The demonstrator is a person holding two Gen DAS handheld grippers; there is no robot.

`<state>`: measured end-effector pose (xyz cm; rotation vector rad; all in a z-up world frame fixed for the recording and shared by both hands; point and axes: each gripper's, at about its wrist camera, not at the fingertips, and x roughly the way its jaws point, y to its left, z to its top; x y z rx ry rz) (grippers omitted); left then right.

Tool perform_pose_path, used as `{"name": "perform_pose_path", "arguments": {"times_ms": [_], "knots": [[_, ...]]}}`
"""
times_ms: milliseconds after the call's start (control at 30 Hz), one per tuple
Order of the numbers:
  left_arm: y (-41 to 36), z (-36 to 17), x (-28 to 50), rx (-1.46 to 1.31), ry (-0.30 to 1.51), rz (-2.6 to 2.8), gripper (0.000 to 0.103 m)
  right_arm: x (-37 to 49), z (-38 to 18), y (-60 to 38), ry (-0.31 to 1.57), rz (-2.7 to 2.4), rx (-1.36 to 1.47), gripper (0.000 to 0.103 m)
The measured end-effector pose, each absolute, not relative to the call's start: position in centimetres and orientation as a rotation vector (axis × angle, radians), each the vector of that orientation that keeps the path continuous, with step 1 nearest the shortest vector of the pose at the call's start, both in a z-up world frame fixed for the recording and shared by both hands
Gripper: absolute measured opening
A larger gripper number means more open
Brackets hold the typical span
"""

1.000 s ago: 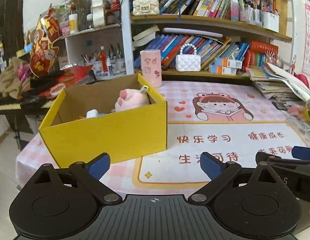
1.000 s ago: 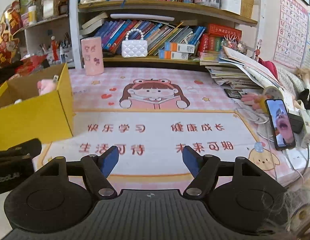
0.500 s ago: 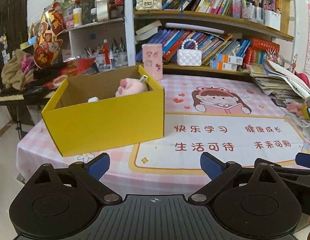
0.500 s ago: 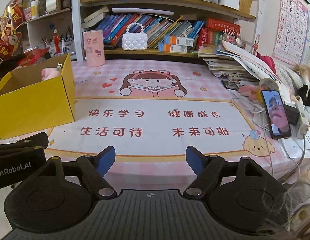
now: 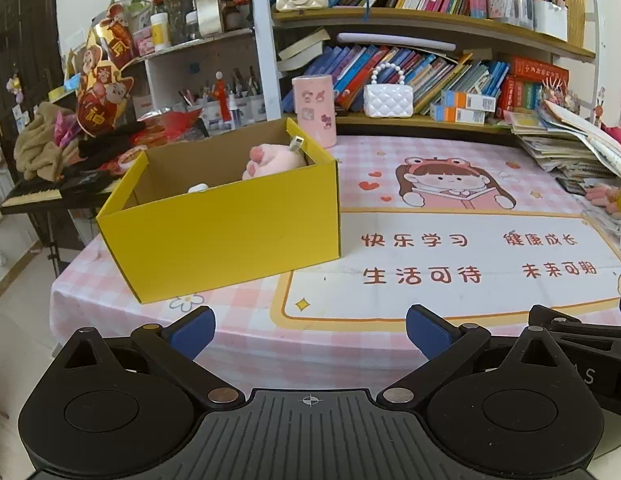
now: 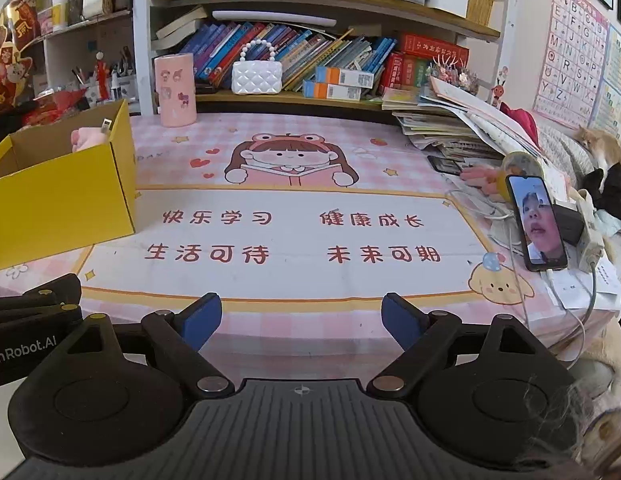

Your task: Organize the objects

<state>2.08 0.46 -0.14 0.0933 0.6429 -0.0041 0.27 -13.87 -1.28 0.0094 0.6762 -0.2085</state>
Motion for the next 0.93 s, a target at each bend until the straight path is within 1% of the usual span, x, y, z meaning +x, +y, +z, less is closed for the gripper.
{"name": "perform_pose_path", "arguments": {"times_ms": [933], "knots": [[0.67,-0.23,2.2,0.045,0.671,0.032,0.103,0.44,-1.31,-13.79,0.683,-0.198,-0.026,0.086]]}}
